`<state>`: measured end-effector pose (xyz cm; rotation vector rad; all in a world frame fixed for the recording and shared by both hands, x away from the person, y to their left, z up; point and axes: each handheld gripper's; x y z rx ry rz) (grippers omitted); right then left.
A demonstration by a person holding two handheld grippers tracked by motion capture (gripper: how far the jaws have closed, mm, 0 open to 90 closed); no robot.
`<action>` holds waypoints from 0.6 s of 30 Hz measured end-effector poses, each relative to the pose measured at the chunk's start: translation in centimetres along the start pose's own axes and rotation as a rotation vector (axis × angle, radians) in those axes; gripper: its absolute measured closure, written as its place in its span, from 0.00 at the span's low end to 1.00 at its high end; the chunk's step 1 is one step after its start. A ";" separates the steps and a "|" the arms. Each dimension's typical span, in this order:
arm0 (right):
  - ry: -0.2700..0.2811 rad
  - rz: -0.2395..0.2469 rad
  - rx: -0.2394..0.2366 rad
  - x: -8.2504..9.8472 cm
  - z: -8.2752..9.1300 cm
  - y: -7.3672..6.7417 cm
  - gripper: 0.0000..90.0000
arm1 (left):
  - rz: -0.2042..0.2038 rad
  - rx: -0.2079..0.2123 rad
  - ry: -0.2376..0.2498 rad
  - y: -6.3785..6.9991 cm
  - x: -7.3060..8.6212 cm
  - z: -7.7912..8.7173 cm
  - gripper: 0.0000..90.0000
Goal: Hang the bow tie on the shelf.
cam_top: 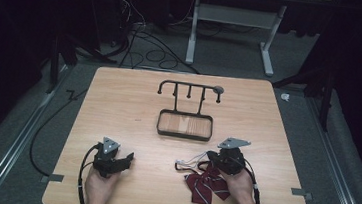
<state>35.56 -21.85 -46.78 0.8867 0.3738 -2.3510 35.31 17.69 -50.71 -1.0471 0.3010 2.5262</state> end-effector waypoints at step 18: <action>0.118 0.064 0.020 -2.1 4.3 -0.5 0.99 | -0.001 0.000 -0.001 0.0 0.0 0.0 0.37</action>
Point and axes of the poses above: each handheld gripper's, and its own axes: z roughly backward along the jaws, x roughly out of its underside, y roughly to its right, and after that the axes turned 3 degrees about -y, right-handed
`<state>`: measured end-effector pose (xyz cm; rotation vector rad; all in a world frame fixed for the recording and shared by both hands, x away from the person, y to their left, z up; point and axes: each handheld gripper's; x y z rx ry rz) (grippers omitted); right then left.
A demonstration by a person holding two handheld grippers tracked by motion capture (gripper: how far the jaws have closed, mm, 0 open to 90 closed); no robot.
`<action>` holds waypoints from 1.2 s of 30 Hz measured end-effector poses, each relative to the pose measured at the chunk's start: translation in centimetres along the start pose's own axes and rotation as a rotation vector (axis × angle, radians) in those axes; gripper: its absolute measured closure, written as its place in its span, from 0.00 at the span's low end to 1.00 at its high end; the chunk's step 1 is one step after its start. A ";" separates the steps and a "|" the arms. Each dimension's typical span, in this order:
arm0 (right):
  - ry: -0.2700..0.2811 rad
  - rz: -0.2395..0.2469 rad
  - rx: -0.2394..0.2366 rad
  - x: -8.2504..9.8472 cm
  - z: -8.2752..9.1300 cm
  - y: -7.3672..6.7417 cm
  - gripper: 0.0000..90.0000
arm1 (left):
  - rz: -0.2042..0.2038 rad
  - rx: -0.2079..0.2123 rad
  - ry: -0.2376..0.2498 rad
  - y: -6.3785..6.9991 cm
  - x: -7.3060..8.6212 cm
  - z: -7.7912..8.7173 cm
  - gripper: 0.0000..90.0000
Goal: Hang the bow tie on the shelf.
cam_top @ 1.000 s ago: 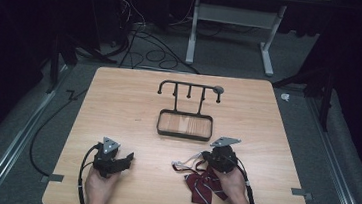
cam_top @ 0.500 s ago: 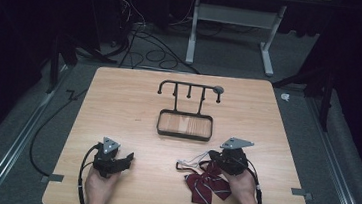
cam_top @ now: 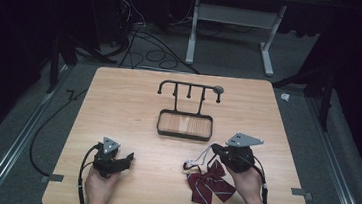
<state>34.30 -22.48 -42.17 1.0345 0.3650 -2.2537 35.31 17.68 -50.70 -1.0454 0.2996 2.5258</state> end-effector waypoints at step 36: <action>0.127 0.102 0.055 -5.9 4.6 0.1 0.99 | 0.005 0.002 0.003 0.0 0.0 0.0 0.37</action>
Point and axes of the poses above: each handheld gripper's, and its own axes: z roughly backward along the jaws, x roughly out of its underside, y roughly to its right, and after that the axes turned 3 degrees about -y, right-handed
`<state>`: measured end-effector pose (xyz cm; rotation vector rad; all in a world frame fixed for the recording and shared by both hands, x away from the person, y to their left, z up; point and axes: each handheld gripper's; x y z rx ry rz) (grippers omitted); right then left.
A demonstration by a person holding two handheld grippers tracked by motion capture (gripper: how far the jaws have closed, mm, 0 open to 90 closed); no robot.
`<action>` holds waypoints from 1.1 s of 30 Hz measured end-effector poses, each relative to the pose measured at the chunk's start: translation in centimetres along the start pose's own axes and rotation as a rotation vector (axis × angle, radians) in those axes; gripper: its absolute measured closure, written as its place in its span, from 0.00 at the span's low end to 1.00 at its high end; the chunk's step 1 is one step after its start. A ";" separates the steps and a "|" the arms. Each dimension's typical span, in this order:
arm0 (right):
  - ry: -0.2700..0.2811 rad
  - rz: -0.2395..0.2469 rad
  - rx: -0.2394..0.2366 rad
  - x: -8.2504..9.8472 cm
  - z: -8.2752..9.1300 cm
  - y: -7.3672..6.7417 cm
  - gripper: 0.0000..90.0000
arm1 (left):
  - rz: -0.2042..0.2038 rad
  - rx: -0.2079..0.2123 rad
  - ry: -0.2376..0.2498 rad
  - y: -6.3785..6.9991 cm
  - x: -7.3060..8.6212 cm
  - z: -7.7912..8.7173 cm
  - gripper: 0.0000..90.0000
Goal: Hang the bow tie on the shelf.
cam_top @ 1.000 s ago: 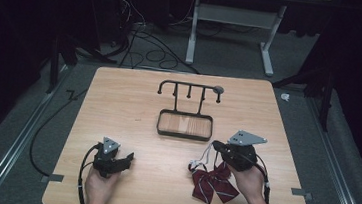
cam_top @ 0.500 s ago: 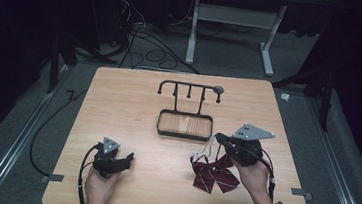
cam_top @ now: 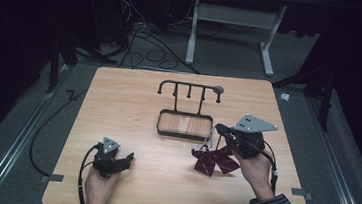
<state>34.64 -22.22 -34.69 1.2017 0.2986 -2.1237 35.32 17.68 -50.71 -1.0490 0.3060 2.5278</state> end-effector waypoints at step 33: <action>0.062 0.072 -0.019 -6.4 -0.9 -0.1 0.99 | -0.002 0.002 0.000 0.0 0.0 0.0 0.37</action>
Point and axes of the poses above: each handheld gripper's, and its own axes: z roughly backward along the jaws, x roughly out of its underside, y roughly to its right, and after that the axes turned 3 degrees about -y, right-handed
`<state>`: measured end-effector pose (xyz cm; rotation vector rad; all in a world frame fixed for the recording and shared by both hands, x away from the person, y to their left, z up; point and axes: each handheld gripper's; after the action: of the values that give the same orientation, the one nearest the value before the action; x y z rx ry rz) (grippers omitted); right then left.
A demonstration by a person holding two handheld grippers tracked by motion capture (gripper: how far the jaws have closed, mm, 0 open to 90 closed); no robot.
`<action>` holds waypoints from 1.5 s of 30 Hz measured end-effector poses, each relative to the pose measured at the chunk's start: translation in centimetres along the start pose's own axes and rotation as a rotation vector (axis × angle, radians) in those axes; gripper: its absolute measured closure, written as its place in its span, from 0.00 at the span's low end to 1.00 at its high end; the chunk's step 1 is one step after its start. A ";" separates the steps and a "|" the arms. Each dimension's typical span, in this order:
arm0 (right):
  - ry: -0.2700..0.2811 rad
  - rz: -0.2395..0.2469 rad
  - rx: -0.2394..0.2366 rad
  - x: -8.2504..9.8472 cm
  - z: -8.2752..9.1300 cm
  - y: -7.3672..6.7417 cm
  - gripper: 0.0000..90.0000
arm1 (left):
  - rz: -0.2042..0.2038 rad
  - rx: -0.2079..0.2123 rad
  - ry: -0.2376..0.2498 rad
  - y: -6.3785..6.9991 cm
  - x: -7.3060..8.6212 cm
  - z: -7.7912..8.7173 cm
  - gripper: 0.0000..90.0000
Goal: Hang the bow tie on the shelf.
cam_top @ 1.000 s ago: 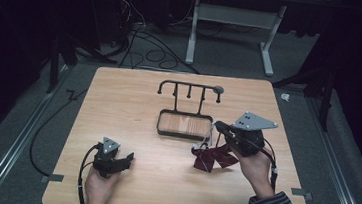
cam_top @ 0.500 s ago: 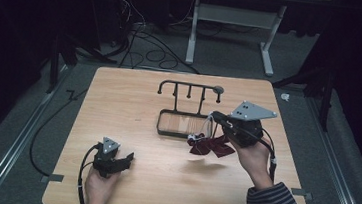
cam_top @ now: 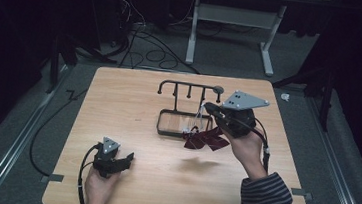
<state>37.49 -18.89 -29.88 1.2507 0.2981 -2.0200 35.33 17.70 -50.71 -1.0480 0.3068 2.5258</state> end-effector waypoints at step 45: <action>-0.051 -0.012 0.023 -3.8 -5.7 1.8 0.99 | 0.006 0.010 0.001 -0.2 0.0 0.0 0.36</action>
<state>43.62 -15.37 -29.19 1.2121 0.2590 -2.0670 35.36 17.87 -50.70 -1.0462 0.3234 2.5264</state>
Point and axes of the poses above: each handheld gripper's, and its own axes: z roughly backward along the jaws, x roughly out of its underside, y roughly to its right, and after that the axes turned 3 degrees about -y, right-handed
